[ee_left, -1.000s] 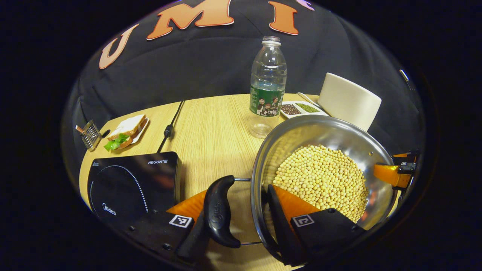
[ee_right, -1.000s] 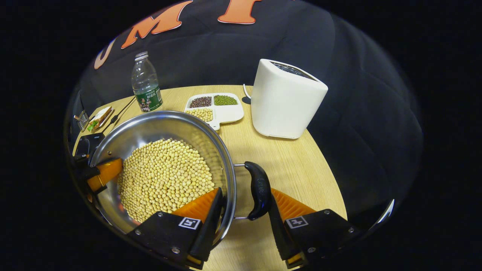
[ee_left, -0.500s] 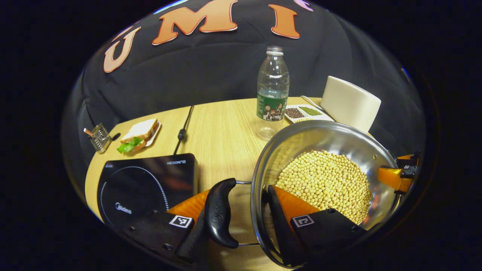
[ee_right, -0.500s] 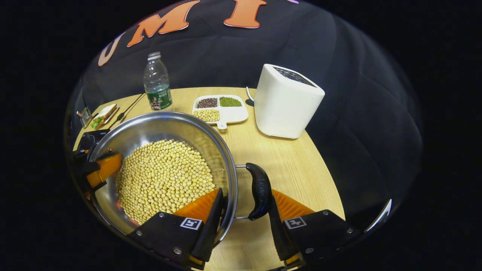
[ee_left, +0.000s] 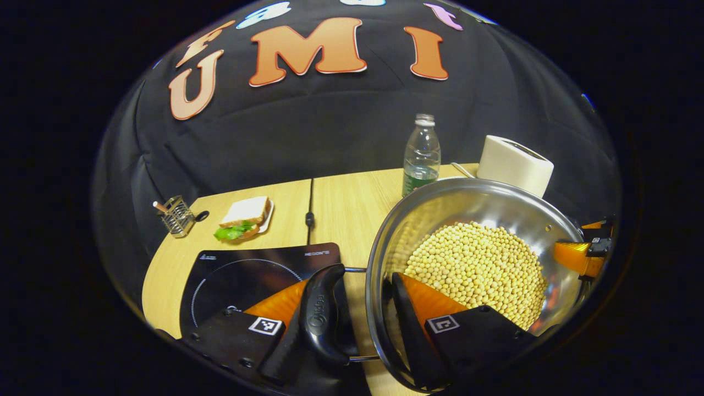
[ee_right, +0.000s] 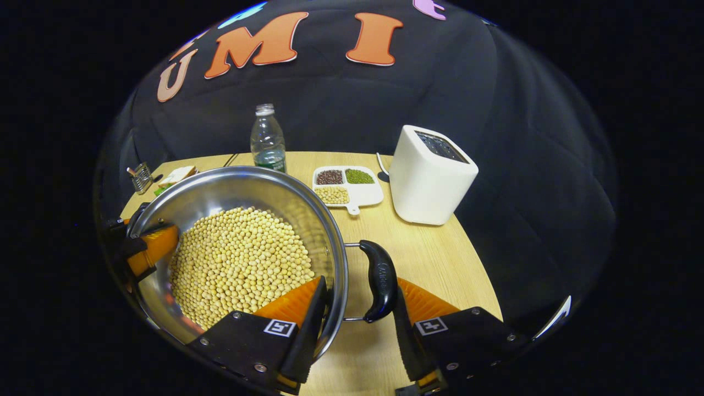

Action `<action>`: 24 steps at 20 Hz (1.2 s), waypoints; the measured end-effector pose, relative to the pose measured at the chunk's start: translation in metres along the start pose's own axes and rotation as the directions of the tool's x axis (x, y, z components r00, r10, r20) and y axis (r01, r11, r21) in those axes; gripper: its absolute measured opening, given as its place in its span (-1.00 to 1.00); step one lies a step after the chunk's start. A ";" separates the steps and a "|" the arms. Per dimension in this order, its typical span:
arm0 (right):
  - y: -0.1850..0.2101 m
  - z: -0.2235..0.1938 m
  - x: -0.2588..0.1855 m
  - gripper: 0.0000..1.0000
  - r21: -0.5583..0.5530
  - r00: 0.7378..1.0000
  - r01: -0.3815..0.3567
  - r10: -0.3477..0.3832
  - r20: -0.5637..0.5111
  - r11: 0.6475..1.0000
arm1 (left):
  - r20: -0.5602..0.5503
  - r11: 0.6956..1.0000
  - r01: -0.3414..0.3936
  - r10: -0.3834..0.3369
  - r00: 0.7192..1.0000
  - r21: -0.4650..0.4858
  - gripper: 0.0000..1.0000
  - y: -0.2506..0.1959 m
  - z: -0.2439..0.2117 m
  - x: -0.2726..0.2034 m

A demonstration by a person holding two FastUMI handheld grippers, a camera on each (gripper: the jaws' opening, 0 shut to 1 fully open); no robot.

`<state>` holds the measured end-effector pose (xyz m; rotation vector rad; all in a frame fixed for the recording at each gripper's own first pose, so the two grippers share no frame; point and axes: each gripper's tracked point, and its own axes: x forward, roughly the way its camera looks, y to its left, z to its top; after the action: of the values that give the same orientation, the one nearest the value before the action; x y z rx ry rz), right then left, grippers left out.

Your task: First push the handle of the pot to place it horizontally, then grasp the pot with both hands and set it on the induction cooktop.

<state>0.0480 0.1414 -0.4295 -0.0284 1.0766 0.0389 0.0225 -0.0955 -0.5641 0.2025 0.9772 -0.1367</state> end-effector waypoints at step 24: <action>0.173 0.061 -0.045 0.19 -0.108 0.982 -0.153 0.164 0.095 0.982 | 0.087 0.966 -0.224 0.236 0.968 -0.132 0.61 0.092 0.022 -0.059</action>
<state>0.0720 0.3164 -0.3617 -0.0308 0.9704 0.2363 0.0265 -0.0096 -0.4926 0.1938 0.8497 0.1249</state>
